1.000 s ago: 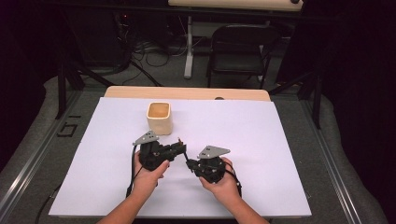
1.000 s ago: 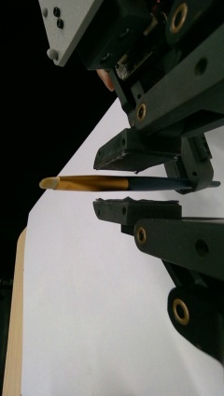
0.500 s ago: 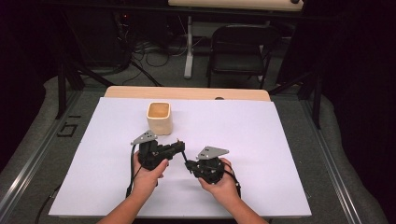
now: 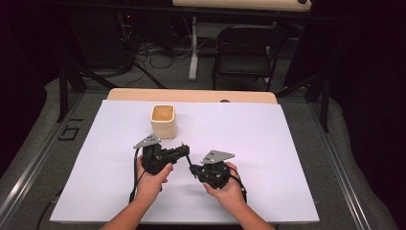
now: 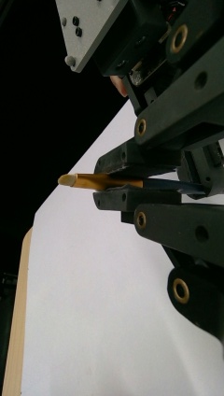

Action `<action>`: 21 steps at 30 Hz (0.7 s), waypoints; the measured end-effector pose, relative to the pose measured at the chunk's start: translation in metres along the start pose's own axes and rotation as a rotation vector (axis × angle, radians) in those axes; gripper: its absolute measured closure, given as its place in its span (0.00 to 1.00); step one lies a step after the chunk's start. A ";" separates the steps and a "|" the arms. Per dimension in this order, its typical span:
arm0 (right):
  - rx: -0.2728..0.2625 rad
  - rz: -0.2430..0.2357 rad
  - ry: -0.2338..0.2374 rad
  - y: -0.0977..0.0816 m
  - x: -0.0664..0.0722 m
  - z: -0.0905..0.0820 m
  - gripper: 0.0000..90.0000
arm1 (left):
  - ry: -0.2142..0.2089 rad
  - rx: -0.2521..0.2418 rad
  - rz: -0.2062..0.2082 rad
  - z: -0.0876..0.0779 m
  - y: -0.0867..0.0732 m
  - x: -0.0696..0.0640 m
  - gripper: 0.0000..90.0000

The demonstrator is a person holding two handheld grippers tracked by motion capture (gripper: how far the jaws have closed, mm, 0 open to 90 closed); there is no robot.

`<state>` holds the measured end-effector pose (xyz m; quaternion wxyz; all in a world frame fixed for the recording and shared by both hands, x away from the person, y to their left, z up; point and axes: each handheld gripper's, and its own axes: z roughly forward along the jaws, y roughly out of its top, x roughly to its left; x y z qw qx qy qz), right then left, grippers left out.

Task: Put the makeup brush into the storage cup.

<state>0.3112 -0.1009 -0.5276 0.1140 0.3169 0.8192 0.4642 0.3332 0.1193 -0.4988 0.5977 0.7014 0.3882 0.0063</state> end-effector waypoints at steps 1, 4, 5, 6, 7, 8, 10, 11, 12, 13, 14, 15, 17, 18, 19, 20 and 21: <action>-0.001 -0.001 0.001 0.000 0.000 0.000 0.94 | 0.000 0.000 0.001 0.000 0.000 0.000 0.92; -0.004 -0.001 0.000 0.000 0.000 0.000 0.94 | 0.003 -0.002 0.002 0.000 0.000 -0.001 0.92; -0.006 -0.002 0.000 0.000 0.000 0.000 0.94 | -0.004 -0.004 0.004 -0.001 0.000 -0.001 0.92; -0.009 -0.003 -0.003 0.000 0.000 -0.001 0.94 | -0.004 -0.007 0.004 -0.001 0.001 -0.001 0.93; -0.017 -0.002 -0.001 0.000 0.000 -0.001 0.93 | -0.001 -0.010 0.004 -0.002 0.001 -0.002 0.93; -0.022 0.003 0.001 0.000 0.000 -0.002 0.91 | 0.002 -0.012 0.010 -0.002 0.002 -0.002 0.93; -0.037 0.006 -0.001 0.000 0.000 -0.003 0.84 | 0.004 -0.019 0.019 -0.004 0.003 -0.003 0.93; -0.041 0.008 0.002 0.000 0.000 -0.004 0.83 | 0.006 -0.024 0.024 -0.005 0.004 -0.003 0.93; -0.044 0.010 0.004 0.000 0.000 -0.005 0.82 | 0.009 -0.026 0.029 -0.006 0.005 -0.004 0.93; -0.046 0.006 0.002 0.000 0.000 -0.006 0.81 | 0.014 -0.030 0.032 -0.007 0.005 -0.004 0.93; -0.050 0.007 -0.001 0.000 0.000 -0.007 0.79 | 0.019 -0.038 0.036 -0.008 0.006 -0.004 0.93; -0.051 0.004 -0.002 0.000 0.000 -0.009 0.77 | 0.024 -0.042 0.040 -0.010 0.007 -0.004 0.93; -0.054 0.003 -0.006 0.000 -0.001 -0.011 0.74 | 0.037 -0.050 0.049 -0.012 0.009 -0.004 0.93; -0.050 0.003 -0.011 -0.001 -0.001 -0.013 0.73 | 0.048 -0.053 0.056 -0.013 0.010 -0.004 0.93; -0.052 0.002 -0.013 -0.001 -0.001 -0.014 0.71 | 0.056 -0.056 0.062 -0.015 0.010 -0.004 0.93; -0.050 0.008 -0.016 -0.001 -0.002 -0.015 0.70 | 0.062 -0.058 0.066 -0.016 0.011 -0.004 0.93; -0.051 0.009 -0.020 -0.001 -0.003 -0.016 0.69 | 0.065 -0.060 0.065 -0.017 0.011 -0.004 0.93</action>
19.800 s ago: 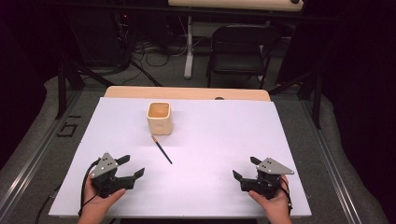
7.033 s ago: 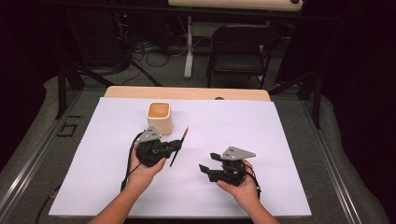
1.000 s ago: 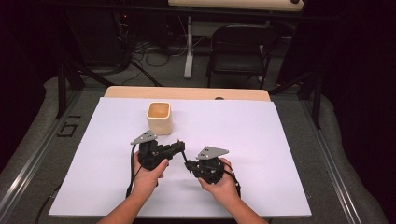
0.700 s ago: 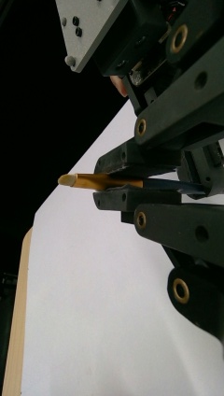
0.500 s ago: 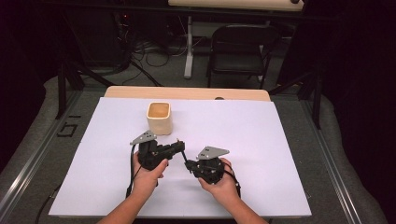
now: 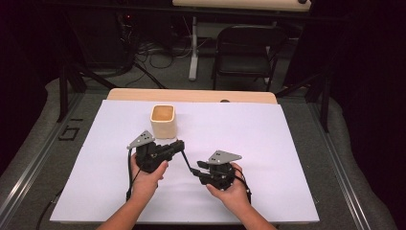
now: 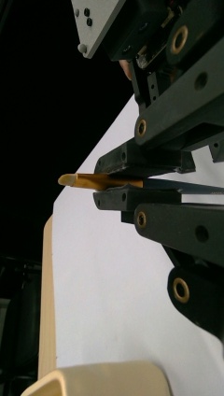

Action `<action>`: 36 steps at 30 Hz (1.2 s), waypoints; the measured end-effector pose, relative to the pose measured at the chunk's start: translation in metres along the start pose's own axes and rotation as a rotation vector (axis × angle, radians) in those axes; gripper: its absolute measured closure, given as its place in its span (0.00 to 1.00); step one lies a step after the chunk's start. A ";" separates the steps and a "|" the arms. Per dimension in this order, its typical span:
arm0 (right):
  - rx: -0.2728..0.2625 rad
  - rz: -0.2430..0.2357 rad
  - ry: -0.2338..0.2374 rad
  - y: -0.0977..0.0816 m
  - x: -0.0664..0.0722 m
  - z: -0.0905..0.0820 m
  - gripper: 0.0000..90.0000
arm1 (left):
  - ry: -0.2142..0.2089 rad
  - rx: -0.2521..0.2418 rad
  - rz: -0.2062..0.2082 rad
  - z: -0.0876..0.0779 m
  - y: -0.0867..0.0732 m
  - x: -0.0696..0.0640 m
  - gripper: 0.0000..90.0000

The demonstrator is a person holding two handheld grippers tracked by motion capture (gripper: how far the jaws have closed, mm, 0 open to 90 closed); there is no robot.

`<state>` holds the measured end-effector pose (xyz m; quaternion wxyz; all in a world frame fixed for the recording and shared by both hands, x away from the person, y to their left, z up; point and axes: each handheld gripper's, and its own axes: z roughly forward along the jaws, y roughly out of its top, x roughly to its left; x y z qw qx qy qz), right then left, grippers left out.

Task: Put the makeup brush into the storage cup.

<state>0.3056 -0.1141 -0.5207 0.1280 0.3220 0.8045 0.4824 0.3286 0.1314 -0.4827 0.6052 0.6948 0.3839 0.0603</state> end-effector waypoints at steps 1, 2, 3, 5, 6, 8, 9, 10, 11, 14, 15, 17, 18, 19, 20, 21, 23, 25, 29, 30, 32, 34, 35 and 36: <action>0.002 0.006 -0.002 0.000 -0.001 -0.001 0.68 | 0.005 -0.003 0.002 0.000 0.000 0.000 0.93; 0.001 0.005 -0.004 0.000 -0.001 -0.001 0.67 | 0.012 -0.004 0.008 -0.001 0.001 0.000 0.93; -0.001 0.004 -0.008 0.000 -0.002 -0.002 0.66 | 0.023 -0.003 0.015 -0.002 0.001 0.000 0.93; -0.004 0.005 -0.015 0.001 -0.002 -0.004 0.63 | 0.041 -0.003 0.035 -0.003 0.002 -0.001 0.93; -0.006 0.002 -0.018 0.001 -0.003 -0.004 0.62 | 0.048 -0.005 0.045 -0.003 0.003 -0.001 0.93; -0.005 -0.004 -0.026 0.001 -0.004 -0.006 0.59 | 0.064 -0.004 0.064 -0.004 0.003 -0.002 0.93; -0.002 -0.006 -0.029 0.001 -0.004 -0.006 0.58 | 0.079 0.000 0.077 -0.005 0.004 -0.003 0.93; 0.001 -0.006 -0.032 0.000 -0.005 -0.007 0.56 | 0.090 -0.005 0.085 -0.005 0.004 -0.003 0.93; 0.002 -0.007 -0.033 0.000 -0.005 -0.008 0.55 | 0.099 0.000 0.098 -0.005 0.004 -0.003 0.93; 0.008 -0.014 -0.048 -0.002 -0.008 -0.010 0.49 | 0.130 0.006 0.129 -0.006 0.004 -0.003 0.93; 0.011 -0.011 -0.054 -0.003 -0.009 -0.010 0.48 | 0.139 0.008 0.137 -0.006 0.004 -0.003 0.93; 0.014 -0.004 -0.059 -0.004 -0.012 -0.012 0.46 | 0.159 0.007 0.153 -0.006 0.004 -0.003 0.93; 0.015 -0.004 -0.066 -0.005 -0.014 -0.014 0.45 | 0.167 0.008 0.160 -0.007 0.004 -0.003 0.93; 0.014 -0.001 -0.070 -0.006 -0.015 -0.015 0.44 | 0.171 0.011 0.165 -0.007 0.004 -0.003 0.93; 0.016 -0.001 -0.073 -0.007 -0.016 -0.015 0.44 | 0.178 0.009 0.168 -0.007 0.004 -0.003 0.93; 0.017 0.004 -0.078 -0.007 -0.018 -0.017 0.44 | 0.182 0.011 0.173 -0.007 0.004 -0.003 0.93; 0.019 0.010 -0.085 -0.009 -0.020 -0.019 0.43 | 0.197 0.014 0.185 -0.007 0.005 -0.003 0.93; 0.017 0.010 -0.093 -0.010 -0.022 -0.022 0.43 | 0.210 0.018 0.200 -0.007 0.005 -0.003 0.93; 0.028 0.009 -0.105 -0.013 -0.026 -0.026 0.43 | 0.230 0.023 0.222 -0.008 0.005 -0.003 0.93; 0.033 0.011 -0.108 -0.014 -0.027 -0.028 0.43 | 0.235 0.026 0.226 -0.008 0.005 -0.003 0.93; 0.033 0.011 -0.116 -0.017 -0.029 -0.030 0.43 | 0.243 0.027 0.230 -0.008 0.005 -0.002 0.93; 0.031 0.014 -0.121 -0.018 -0.031 -0.032 0.42 | 0.255 0.028 0.235 -0.009 0.006 -0.001 0.93; 0.028 0.019 -0.124 -0.019 -0.032 -0.034 0.42 | 0.260 0.028 0.236 -0.009 0.006 -0.001 0.93; 0.024 0.019 -0.133 -0.020 -0.033 -0.035 0.41 | 0.266 0.028 0.232 -0.010 0.006 0.000 0.93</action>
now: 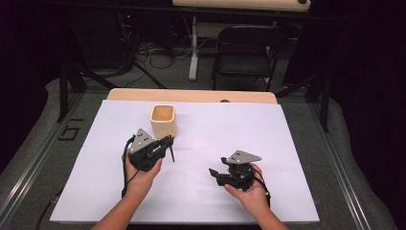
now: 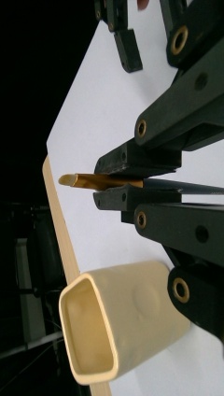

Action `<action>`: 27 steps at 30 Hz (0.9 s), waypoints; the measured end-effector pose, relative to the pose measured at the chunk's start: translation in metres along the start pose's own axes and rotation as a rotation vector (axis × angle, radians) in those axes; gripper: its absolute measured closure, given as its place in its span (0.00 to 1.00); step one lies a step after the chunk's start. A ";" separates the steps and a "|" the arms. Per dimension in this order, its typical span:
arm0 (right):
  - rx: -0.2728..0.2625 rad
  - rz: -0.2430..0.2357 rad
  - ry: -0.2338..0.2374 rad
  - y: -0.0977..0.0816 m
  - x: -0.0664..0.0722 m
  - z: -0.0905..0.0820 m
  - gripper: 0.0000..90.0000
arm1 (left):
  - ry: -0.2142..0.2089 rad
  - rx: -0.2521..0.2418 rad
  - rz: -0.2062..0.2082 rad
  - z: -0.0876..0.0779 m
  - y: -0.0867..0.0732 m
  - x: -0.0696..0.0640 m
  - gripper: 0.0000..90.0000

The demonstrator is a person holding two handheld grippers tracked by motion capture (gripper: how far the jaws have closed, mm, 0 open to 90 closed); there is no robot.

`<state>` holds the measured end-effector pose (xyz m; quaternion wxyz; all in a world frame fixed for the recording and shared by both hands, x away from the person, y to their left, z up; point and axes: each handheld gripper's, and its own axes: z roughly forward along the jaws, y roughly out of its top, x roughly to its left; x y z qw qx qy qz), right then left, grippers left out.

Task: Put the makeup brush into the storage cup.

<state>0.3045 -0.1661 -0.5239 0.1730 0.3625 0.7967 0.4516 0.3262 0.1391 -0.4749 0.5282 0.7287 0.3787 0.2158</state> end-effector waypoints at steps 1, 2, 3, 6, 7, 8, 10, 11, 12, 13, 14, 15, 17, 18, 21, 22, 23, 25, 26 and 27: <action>-0.002 0.000 -0.011 -0.001 -0.001 -0.002 0.41 | 0.002 0.000 -0.001 0.000 0.000 0.001 0.93; -0.004 0.000 -0.013 -0.002 -0.002 -0.003 0.41 | 0.003 0.001 -0.004 0.000 0.000 0.001 0.93; -0.005 0.003 -0.015 -0.003 -0.003 -0.004 0.41 | 0.005 0.004 -0.006 0.000 0.000 0.002 0.93; -0.012 0.004 -0.022 -0.005 -0.005 -0.006 0.41 | 0.010 0.003 -0.007 0.000 0.000 0.003 0.93; -0.013 0.009 -0.028 -0.005 -0.005 -0.008 0.41 | 0.010 0.005 -0.006 0.000 0.000 0.004 0.93; -0.015 0.009 -0.027 -0.006 -0.006 -0.008 0.41 | 0.012 0.005 -0.005 0.000 0.000 0.004 0.93; -0.016 0.007 -0.033 -0.007 -0.008 -0.011 0.41 | 0.015 0.006 -0.005 -0.001 0.000 0.005 0.93; -0.020 0.005 -0.040 -0.007 -0.008 -0.013 0.41 | 0.016 0.005 -0.006 -0.001 0.000 0.005 0.93; -0.022 0.004 -0.043 -0.008 -0.009 -0.014 0.41 | 0.016 0.004 -0.007 -0.001 0.000 0.006 0.93; -0.018 0.013 -0.045 -0.008 -0.010 -0.015 0.41 | 0.017 0.005 -0.007 -0.002 0.000 0.006 0.93; -0.019 0.019 -0.047 -0.009 -0.011 -0.017 0.41 | 0.018 0.005 -0.007 -0.002 0.000 0.007 0.93; -0.021 0.021 -0.049 -0.010 -0.012 -0.018 0.41 | 0.019 0.003 -0.008 -0.002 0.000 0.007 0.93; -0.025 0.014 -0.050 -0.011 -0.014 -0.020 0.40 | 0.022 0.001 -0.008 -0.003 0.001 0.007 0.93; -0.030 0.012 -0.051 -0.012 -0.015 -0.020 0.39 | 0.022 0.000 -0.009 -0.003 0.001 0.008 0.93; -0.025 0.025 -0.049 -0.014 -0.017 -0.022 0.33 | 0.023 -0.001 -0.007 -0.003 0.001 0.008 0.93; -0.027 0.028 -0.050 -0.015 -0.017 -0.022 0.32 | 0.023 -0.001 -0.006 -0.003 0.001 0.008 0.93; -0.031 0.026 -0.052 -0.015 -0.017 -0.023 0.30 | 0.023 -0.002 -0.007 -0.003 0.001 0.008 0.93; -0.035 0.022 -0.053 -0.014 -0.017 -0.023 0.27 | 0.023 -0.002 -0.006 -0.004 0.001 0.008 0.93; -0.037 0.024 -0.054 -0.014 -0.017 -0.024 0.27 | 0.023 0.000 -0.005 -0.004 0.002 0.009 0.93; -0.041 0.017 -0.054 -0.013 -0.016 -0.025 0.27 | 0.023 0.001 -0.002 -0.004 0.002 0.009 0.93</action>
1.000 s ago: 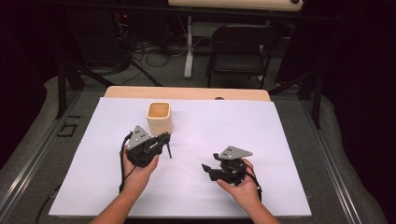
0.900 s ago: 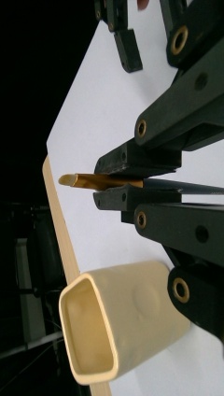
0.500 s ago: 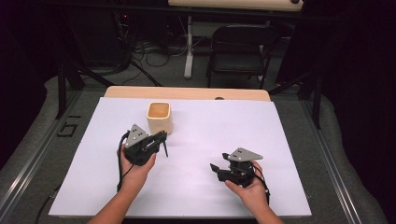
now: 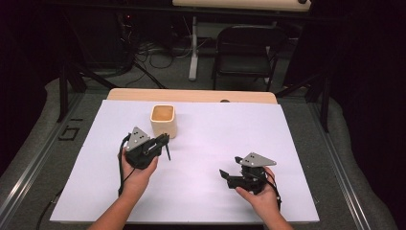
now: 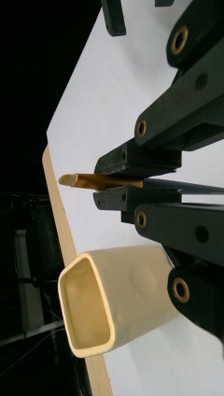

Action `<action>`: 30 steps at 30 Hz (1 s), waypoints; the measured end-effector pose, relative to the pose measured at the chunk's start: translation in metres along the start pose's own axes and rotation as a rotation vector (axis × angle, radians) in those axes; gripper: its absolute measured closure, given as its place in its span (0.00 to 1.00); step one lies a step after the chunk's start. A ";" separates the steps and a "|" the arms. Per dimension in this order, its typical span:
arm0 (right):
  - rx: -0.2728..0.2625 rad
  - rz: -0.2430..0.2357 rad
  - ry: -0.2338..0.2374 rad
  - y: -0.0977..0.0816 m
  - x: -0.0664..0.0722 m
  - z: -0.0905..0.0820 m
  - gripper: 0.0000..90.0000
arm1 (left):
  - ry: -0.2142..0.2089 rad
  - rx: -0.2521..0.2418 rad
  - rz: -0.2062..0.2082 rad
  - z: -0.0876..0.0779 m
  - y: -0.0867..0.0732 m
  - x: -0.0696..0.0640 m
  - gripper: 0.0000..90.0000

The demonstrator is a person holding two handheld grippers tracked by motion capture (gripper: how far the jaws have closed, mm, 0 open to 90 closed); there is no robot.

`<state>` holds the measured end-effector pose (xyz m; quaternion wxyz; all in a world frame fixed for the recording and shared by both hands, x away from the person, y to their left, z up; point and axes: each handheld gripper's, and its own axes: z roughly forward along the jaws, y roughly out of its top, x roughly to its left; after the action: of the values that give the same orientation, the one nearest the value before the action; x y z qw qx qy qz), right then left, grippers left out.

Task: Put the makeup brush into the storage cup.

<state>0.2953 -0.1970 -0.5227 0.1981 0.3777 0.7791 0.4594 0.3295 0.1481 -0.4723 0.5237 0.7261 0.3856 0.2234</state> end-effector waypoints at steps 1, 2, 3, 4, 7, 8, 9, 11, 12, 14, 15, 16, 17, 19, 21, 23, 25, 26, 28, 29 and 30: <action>-0.005 0.000 0.002 0.000 0.000 -0.001 0.26 | 0.000 0.000 0.001 0.000 0.000 0.000 0.93; -0.010 0.000 0.006 0.001 0.000 -0.001 0.25 | 0.002 -0.002 0.004 0.000 0.001 0.000 0.93; -0.015 -0.001 0.009 0.001 0.001 -0.002 0.23 | 0.001 -0.003 0.005 0.000 0.001 0.001 0.93; -0.020 -0.003 0.010 0.001 0.001 -0.003 0.23 | 0.001 -0.002 0.006 -0.001 0.003 0.001 0.93; -0.036 -0.014 0.007 0.001 0.000 -0.006 0.23 | 0.007 -0.008 0.010 -0.002 0.007 0.003 0.93; -0.036 -0.018 0.008 0.001 -0.001 -0.007 0.23 | 0.012 -0.009 0.011 -0.001 0.008 0.004 0.93; -0.039 -0.020 0.007 0.000 -0.001 -0.008 0.23 | 0.014 -0.011 0.010 -0.001 0.009 0.005 0.93; -0.037 -0.012 0.003 -0.001 -0.003 -0.010 0.22 | 0.016 -0.014 0.006 -0.001 0.012 0.007 0.93; -0.037 -0.009 0.006 -0.002 -0.004 -0.011 0.22 | 0.019 -0.016 0.008 -0.001 0.014 0.008 0.93; -0.037 0.000 0.003 -0.004 -0.006 -0.013 0.22 | 0.025 -0.024 0.005 -0.001 0.018 0.010 0.93; -0.037 0.002 0.002 -0.005 -0.006 -0.014 0.22 | 0.027 -0.027 0.003 -0.001 0.020 0.012 0.93; -0.035 0.001 0.000 -0.006 -0.007 -0.015 0.22 | 0.028 -0.030 0.002 -0.001 0.022 0.013 0.93; -0.036 0.003 0.000 -0.007 -0.008 -0.015 0.22 | 0.032 -0.035 0.000 -0.001 0.024 0.014 0.93; -0.035 0.010 -0.004 -0.009 -0.010 -0.017 0.22 | 0.038 -0.038 0.003 -0.001 0.028 0.017 0.93; -0.041 0.014 -0.003 -0.010 -0.011 -0.017 0.22 | 0.037 -0.038 -0.009 0.000 0.032 0.021 0.93; -0.040 0.018 -0.005 -0.010 -0.012 -0.017 0.22 | 0.041 -0.044 -0.014 0.000 0.036 0.023 0.93; -0.038 0.018 -0.005 -0.011 -0.013 -0.017 0.22 | 0.045 -0.052 -0.018 -0.001 0.040 0.025 0.93; -0.037 0.018 -0.002 -0.011 -0.013 -0.016 0.22 | 0.052 -0.057 -0.015 -0.001 0.043 0.026 0.93; -0.038 0.021 -0.005 -0.012 -0.013 -0.015 0.22 | 0.054 -0.066 -0.014 -0.002 0.047 0.028 0.93; -0.037 0.024 -0.004 -0.013 -0.014 -0.015 0.22 | 0.061 -0.069 -0.013 -0.002 0.050 0.029 0.93; -0.033 0.027 -0.005 -0.013 -0.014 -0.014 0.22 | 0.063 -0.069 -0.014 -0.001 0.052 0.030 0.93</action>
<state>0.2896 -0.2197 -0.5278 0.1998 0.3860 0.7659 0.4738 0.3637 0.1649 -0.4254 0.5376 0.6973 0.3991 0.2558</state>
